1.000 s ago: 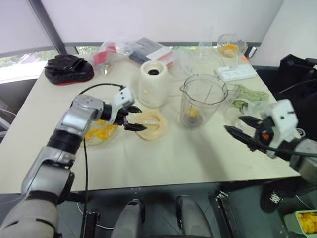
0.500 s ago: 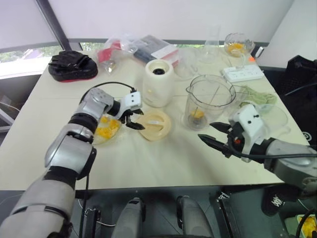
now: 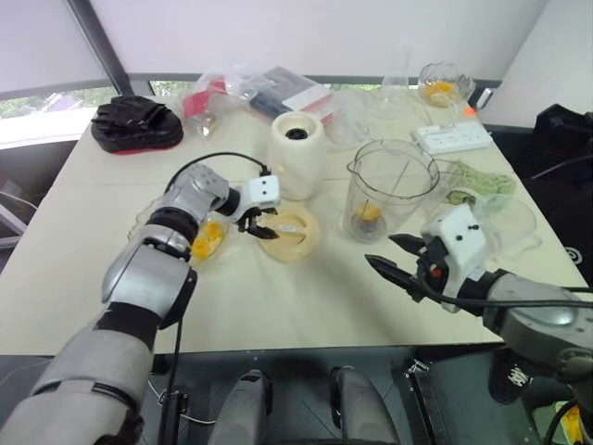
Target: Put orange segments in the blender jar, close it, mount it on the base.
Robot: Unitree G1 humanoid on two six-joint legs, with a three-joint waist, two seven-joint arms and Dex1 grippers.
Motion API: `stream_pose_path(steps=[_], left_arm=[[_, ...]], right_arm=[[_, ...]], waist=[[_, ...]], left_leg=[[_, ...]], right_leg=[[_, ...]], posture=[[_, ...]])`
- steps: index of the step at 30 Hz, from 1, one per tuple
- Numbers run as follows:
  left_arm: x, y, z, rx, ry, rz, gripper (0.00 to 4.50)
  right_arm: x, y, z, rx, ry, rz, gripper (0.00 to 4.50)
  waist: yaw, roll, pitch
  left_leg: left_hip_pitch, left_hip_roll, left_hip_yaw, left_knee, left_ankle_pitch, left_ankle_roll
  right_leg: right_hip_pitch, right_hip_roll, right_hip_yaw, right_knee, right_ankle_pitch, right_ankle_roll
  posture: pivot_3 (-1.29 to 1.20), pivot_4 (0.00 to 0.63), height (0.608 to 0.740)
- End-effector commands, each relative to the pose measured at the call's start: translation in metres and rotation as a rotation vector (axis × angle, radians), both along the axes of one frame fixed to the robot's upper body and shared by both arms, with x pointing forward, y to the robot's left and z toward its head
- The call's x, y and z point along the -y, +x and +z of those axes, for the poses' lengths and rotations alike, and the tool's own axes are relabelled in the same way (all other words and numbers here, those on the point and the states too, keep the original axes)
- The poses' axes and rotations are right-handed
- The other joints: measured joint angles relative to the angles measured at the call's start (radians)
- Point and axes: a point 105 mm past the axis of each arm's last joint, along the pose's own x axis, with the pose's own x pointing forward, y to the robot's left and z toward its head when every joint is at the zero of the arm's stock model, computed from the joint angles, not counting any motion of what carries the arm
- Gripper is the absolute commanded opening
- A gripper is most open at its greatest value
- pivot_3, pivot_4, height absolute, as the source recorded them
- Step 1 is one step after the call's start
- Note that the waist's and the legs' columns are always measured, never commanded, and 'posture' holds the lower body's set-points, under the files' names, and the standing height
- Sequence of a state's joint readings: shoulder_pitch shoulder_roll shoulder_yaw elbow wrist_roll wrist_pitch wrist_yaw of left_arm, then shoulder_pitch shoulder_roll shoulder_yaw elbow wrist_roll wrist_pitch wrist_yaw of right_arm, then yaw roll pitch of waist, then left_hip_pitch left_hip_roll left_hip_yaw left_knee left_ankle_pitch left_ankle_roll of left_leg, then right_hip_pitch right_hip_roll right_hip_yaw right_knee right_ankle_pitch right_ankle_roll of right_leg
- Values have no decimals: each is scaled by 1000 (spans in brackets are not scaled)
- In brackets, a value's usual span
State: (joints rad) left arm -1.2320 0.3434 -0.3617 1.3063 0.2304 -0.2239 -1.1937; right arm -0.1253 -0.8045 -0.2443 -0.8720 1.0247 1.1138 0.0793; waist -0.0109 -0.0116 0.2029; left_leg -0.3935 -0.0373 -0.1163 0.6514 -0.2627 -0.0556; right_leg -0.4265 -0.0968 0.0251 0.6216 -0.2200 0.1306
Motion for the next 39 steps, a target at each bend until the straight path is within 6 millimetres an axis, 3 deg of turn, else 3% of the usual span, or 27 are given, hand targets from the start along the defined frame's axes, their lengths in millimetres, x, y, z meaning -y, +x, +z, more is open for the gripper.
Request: stream_pose_path(steps=[1,15,26,29,33,39], left_arm=[[7,5,10,65,32,-19,3158],[27,4,-20,66,137,2,3158],[19,8,-40,52,181,131,3158],[16,9,-42,46,193,152,2333],[13,8,-45,24,195,170,331],[15,8,-41,28,177,160,257]], right_arm=[[-4,-5,8,50,-3,9,2896],[-1,-8,10,74,-19,-38,2896],[1,-9,12,87,-26,-72,2896],[1,-8,13,91,-28,-76,2896],[1,-8,14,95,-28,-81,2896],[3,-6,14,97,-32,-92,2896]], waist=[[-1,0,0],[-1,0,0],[0,-2,-2],[-1,-2,-2],[1,-3,-4],[-1,-4,-5]], left_leg=[[0,0,0,0,0,0],[1,0,0,1,0,0],[4,0,0,6,0,0],[4,0,0,7,0,0],[6,0,0,8,0,0],[8,0,-1,9,0,0]], right_leg=[[0,0,0,0,0,0],[0,0,0,3,0,0],[4,0,0,7,0,0],[5,0,0,7,0,0],[7,0,0,7,0,0],[10,0,0,7,-2,3]], posture=[[0,150,740],[0,150,740],[0,150,740],[0,150,740],[0,150,740],[0,150,740]])
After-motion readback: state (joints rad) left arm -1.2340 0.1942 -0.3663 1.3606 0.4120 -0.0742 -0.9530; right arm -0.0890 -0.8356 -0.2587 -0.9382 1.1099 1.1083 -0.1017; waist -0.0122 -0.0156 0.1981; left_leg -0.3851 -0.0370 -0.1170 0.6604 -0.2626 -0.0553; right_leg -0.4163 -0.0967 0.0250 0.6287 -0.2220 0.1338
